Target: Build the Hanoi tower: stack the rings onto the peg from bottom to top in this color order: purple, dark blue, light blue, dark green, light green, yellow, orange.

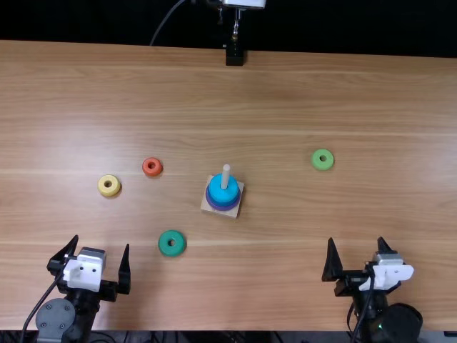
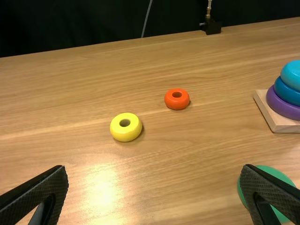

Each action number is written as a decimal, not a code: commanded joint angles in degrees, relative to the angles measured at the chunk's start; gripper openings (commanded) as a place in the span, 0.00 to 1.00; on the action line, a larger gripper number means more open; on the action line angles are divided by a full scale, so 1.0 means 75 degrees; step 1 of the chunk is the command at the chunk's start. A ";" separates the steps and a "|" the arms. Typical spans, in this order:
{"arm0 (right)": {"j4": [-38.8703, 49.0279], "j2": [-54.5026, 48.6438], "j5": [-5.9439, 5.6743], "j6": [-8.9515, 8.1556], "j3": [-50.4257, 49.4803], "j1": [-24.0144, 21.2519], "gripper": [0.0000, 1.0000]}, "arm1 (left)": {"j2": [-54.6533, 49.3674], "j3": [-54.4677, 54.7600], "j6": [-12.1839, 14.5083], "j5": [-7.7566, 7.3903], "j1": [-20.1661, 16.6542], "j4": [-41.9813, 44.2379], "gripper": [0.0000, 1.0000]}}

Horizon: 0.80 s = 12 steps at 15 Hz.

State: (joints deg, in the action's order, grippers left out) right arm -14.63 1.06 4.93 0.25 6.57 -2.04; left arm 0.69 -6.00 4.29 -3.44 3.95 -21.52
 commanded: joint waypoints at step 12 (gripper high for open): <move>-0.0532 -0.0141 -0.0067 0.0065 -0.0759 -0.0208 1.00 | -0.0092 0.0800 0.0102 -0.0118 -0.0081 -0.0604 1.00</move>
State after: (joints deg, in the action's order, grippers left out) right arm -14.94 0.73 4.86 0.38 4.64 -2.79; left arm 0.67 -6.02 4.29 -3.42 3.97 -21.52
